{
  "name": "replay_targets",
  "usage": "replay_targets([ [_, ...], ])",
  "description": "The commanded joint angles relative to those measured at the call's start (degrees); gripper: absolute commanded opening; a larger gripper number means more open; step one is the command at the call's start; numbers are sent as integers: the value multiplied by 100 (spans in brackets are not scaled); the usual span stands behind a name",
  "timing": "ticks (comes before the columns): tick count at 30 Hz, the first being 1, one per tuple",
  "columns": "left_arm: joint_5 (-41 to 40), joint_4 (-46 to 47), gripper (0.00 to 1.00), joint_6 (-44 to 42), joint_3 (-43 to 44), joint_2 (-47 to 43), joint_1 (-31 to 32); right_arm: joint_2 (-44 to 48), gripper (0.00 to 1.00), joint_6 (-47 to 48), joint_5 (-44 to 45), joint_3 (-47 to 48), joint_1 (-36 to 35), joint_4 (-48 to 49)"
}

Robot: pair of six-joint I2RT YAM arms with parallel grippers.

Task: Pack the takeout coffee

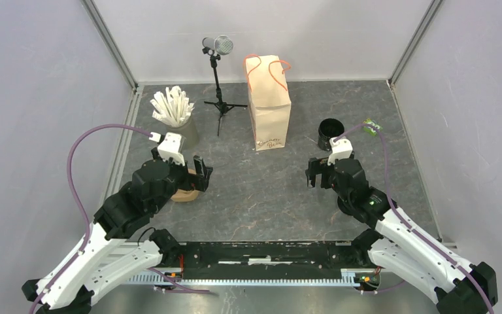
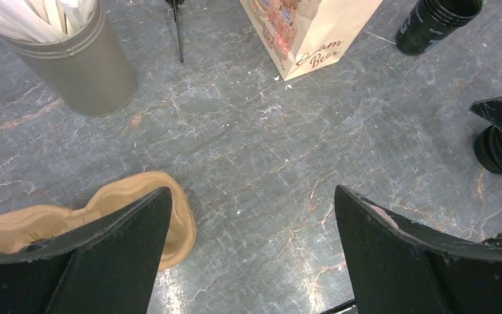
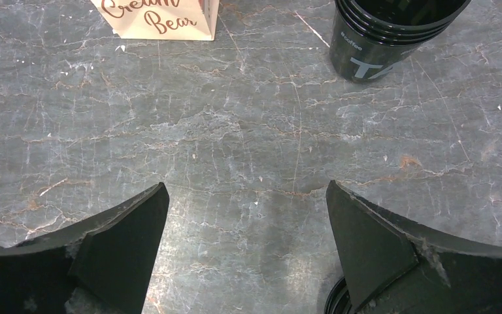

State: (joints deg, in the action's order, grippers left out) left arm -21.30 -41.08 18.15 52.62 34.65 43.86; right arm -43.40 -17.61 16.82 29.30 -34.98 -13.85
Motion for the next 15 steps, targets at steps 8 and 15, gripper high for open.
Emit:
replay_targets([
  [8, 2, 75, 100, -1, -43, -28, 6, -617, 98, 167, 1589, 369, 8, 832],
  [15, 204, 74, 100, 30, -63, 28, 5, -2203, 87, 1049, 2192, 1587, 329, 1145],
])
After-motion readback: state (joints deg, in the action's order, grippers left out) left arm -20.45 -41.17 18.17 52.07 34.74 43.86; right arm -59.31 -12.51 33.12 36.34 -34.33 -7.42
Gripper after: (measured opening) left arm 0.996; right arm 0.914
